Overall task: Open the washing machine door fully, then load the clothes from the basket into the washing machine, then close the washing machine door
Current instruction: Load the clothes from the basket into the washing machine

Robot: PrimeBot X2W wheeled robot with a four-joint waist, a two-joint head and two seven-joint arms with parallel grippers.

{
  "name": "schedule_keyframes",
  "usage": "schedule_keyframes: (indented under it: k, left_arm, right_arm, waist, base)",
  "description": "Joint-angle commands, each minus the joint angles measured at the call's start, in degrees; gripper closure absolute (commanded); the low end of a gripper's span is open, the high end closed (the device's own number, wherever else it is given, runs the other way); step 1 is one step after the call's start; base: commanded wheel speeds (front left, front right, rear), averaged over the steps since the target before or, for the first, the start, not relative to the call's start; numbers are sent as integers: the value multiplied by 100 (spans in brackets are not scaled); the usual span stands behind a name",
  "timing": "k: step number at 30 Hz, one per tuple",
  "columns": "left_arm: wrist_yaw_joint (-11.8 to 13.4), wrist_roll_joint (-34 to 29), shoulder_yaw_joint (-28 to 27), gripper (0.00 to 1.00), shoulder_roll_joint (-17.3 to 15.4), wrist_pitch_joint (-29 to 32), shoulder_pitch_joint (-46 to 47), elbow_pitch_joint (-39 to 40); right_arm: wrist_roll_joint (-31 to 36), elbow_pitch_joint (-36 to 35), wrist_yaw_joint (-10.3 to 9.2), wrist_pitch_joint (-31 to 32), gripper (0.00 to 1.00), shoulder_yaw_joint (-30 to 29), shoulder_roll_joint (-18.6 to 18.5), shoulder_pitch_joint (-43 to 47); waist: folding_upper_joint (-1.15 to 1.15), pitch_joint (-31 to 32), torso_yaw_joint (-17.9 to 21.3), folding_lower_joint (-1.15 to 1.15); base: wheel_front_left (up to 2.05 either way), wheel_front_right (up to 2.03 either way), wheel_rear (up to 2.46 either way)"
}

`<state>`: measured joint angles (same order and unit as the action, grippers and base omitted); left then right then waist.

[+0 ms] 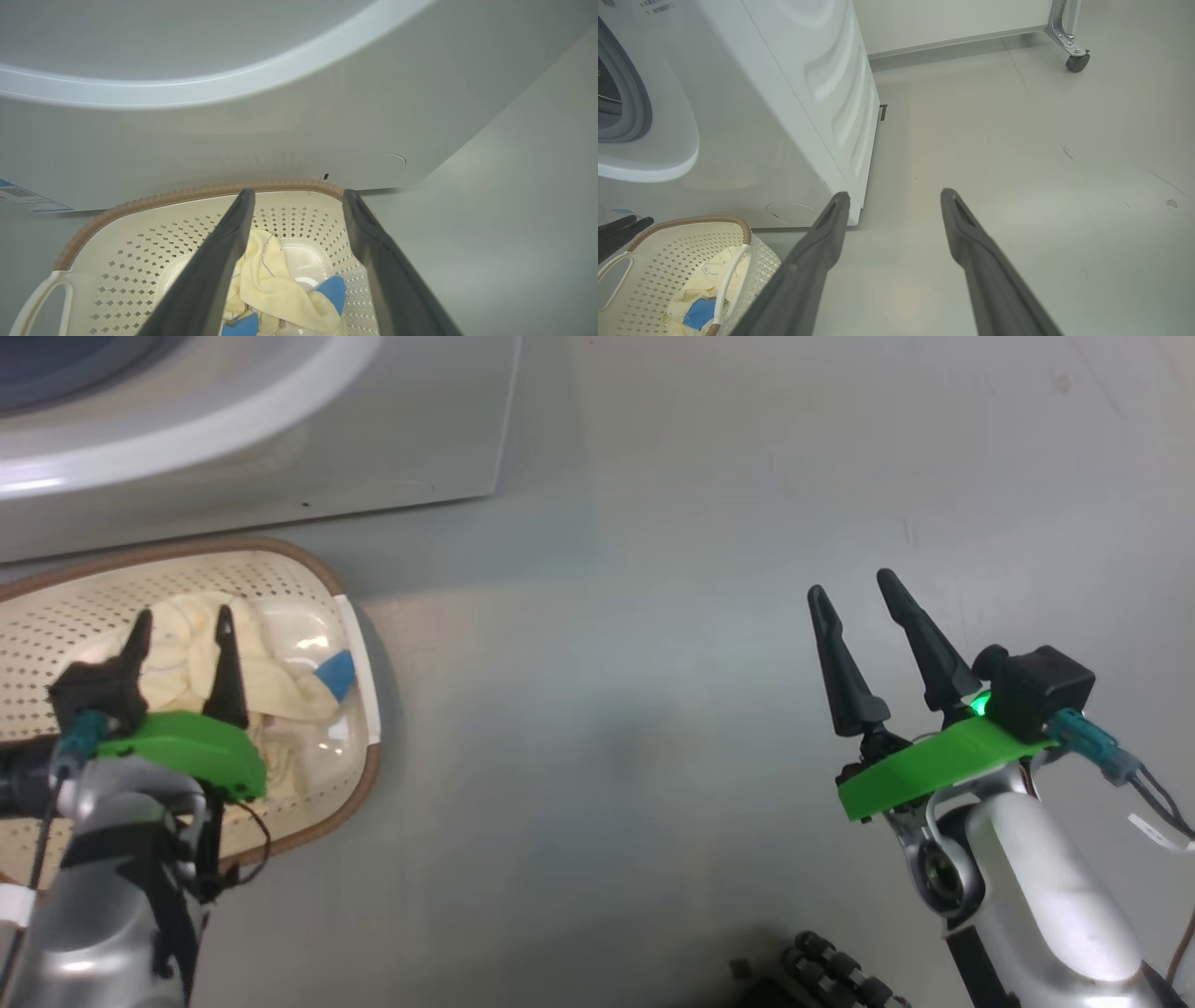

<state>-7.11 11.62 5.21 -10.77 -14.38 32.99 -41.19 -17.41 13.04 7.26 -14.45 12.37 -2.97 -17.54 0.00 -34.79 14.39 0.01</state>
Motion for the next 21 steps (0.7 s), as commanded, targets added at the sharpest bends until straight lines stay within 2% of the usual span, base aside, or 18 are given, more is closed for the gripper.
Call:
schedule_keyframes:
  k: [1,10,16,21]
  left_arm:
    - [-29,-38,-177,0,-284,-62,120,16]
    - [-35,76,-49,0,-854,6,1055,-1310]
    - [-36,281,95,0,-1209,269,1521,-2162]
    - [-37,411,205,0,-1384,527,1733,-2667]
  right_arm:
    - [-67,-197,23,-55,0,102,7,-38]
    - [-331,-342,23,-55,0,283,8,-172]
    - [-452,-375,23,-55,0,461,9,-231]
    - [-526,-417,23,-55,0,495,9,-247]
  waist:
    - [0,-296,256,-1]
    - [0,-910,660,-1]
    - [0,-1215,923,-1]
    - [0,-1367,1079,-1]
  base:
    - [0,0,0]
    - [0,0,0]
    - [0,0,0]
    - [0,0,0]
